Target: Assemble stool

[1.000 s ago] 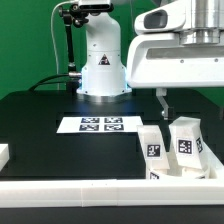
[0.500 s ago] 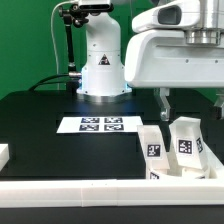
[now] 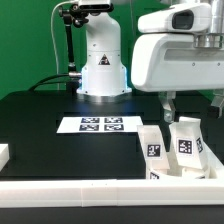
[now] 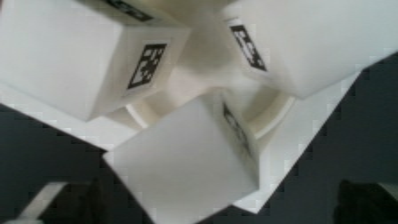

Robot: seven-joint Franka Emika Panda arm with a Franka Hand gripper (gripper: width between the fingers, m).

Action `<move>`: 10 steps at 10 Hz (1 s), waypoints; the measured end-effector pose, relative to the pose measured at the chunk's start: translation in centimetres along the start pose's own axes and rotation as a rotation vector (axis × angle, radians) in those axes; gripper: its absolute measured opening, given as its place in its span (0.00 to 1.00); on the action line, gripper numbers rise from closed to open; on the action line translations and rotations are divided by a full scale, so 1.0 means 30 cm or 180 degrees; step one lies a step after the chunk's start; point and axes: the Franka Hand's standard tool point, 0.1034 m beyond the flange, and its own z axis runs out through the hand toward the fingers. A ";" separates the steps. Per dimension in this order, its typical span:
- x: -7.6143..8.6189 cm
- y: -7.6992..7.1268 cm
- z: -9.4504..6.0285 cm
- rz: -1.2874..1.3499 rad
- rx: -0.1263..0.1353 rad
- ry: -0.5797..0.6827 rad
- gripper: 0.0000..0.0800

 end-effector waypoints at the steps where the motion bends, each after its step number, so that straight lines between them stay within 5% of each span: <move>1: -0.005 0.015 0.004 0.0029 0.0020 -0.0053 0.81; 5: 0.027 0.031 0.025 0.0038 -0.0063 0.0108 0.81; 10: 0.022 0.031 0.036 0.0068 -0.0065 0.0091 0.81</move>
Offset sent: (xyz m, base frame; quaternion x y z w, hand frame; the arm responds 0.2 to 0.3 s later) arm 0.0125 0.0041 -0.0050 -0.0206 0.0517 -0.0059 0.9984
